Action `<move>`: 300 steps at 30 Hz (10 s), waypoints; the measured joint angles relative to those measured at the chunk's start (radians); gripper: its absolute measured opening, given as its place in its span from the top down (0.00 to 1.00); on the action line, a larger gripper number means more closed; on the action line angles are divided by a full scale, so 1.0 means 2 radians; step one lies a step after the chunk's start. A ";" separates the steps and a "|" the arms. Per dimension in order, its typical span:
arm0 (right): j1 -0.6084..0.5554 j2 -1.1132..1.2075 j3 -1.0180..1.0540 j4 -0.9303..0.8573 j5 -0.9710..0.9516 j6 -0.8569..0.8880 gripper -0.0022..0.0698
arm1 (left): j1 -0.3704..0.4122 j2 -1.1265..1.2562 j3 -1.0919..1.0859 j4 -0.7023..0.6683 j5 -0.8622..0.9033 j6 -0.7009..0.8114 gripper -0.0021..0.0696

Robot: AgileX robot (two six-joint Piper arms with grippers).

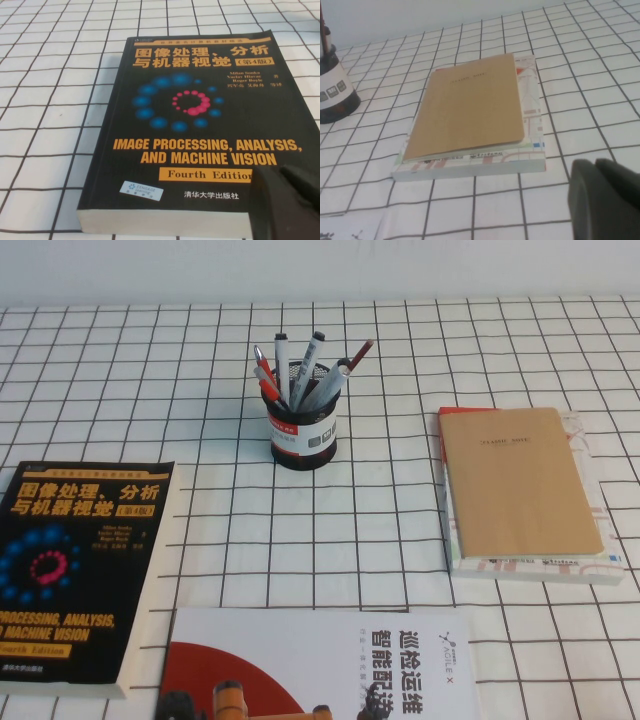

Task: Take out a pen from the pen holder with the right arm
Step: 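Take a marker out of the pen holder and lay it on the table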

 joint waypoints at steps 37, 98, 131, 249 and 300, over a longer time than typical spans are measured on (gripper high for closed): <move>0.000 0.193 -0.144 0.202 0.049 -0.056 0.99 | 0.000 0.000 0.000 0.000 0.000 0.000 0.97; 0.365 0.903 -0.473 -0.011 -0.637 0.057 0.47 | 0.000 0.000 0.000 0.000 0.000 0.000 0.97; 0.326 1.073 -0.688 0.052 -0.575 0.118 0.47 | 0.000 0.000 0.000 0.000 0.000 0.000 0.97; 0.210 1.127 -1.031 0.029 0.397 0.077 0.96 | 0.000 0.000 0.000 0.000 0.000 0.000 0.97; 0.236 0.914 -0.873 -0.060 0.376 0.076 0.98 | 0.000 0.000 0.000 0.000 0.000 0.000 0.97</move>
